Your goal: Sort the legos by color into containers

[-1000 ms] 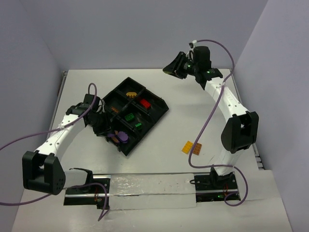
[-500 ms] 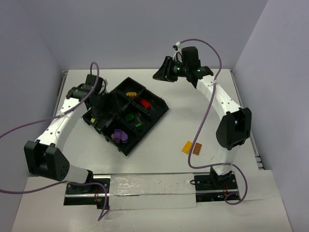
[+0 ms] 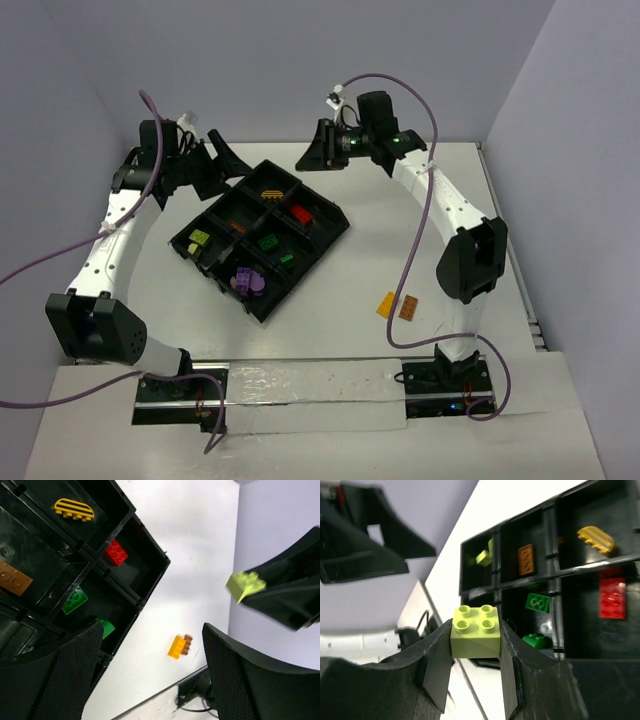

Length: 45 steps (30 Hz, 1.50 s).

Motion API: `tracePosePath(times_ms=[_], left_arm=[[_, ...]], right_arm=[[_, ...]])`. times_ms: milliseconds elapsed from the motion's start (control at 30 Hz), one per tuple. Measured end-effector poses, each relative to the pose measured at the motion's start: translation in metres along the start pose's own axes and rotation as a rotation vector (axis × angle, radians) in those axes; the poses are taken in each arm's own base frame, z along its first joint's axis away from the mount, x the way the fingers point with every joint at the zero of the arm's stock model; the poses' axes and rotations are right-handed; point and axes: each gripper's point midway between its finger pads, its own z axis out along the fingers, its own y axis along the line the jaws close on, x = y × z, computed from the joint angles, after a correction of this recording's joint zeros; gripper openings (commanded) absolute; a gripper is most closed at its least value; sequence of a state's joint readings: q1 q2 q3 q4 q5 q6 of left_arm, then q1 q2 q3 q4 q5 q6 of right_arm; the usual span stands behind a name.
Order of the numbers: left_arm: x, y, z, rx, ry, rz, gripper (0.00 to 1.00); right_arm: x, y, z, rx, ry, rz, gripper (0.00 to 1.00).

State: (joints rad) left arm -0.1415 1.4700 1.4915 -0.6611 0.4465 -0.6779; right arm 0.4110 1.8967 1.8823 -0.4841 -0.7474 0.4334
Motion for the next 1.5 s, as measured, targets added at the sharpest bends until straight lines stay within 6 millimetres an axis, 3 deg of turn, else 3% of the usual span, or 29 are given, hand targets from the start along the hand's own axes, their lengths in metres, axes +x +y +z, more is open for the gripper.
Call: tracePosePath(times_ms=[133,300,500,667,833,1067,1167,1267,1500], left_arm=[[-0.011,0.008,0.000,-0.006,-0.036,-0.072,0.90],[-0.041,0.040,-0.016,-0.127,-0.169,-0.164,0.94],[-0.060,0.057,-0.059,-0.303,-0.345,-0.172,0.97],[-0.067,0.057,-0.103,-0.398,-0.492,-0.183,0.99],[-0.060,0.053,-0.145,-0.432,-0.590,-0.203,0.99],[-0.056,0.038,-0.194,-0.413,-0.710,-0.199,0.99],[-0.055,0.037,-0.196,-0.415,-0.707,-0.199,0.99],[-0.054,0.043,-0.187,-0.440,-0.674,-0.199,0.99],[-0.050,0.056,-0.169,-0.487,-0.605,-0.193,0.99]], right_arm=[[0.013,0.019,0.020,-0.054,0.058,-0.048,0.00],[0.040,0.041,0.047,-0.103,0.133,-0.086,0.00],[0.070,0.073,0.079,-0.156,0.178,-0.125,0.00],[0.088,0.092,0.111,-0.155,0.165,-0.146,0.00],[0.106,0.086,0.148,-0.098,0.138,-0.096,0.00],[0.120,0.052,0.194,0.004,0.101,-0.059,0.05],[0.127,0.036,0.210,0.037,0.103,-0.049,0.09],[0.136,0.028,0.223,0.059,0.113,-0.046,0.19],[0.131,0.037,0.239,0.038,0.101,-0.062,0.51]])
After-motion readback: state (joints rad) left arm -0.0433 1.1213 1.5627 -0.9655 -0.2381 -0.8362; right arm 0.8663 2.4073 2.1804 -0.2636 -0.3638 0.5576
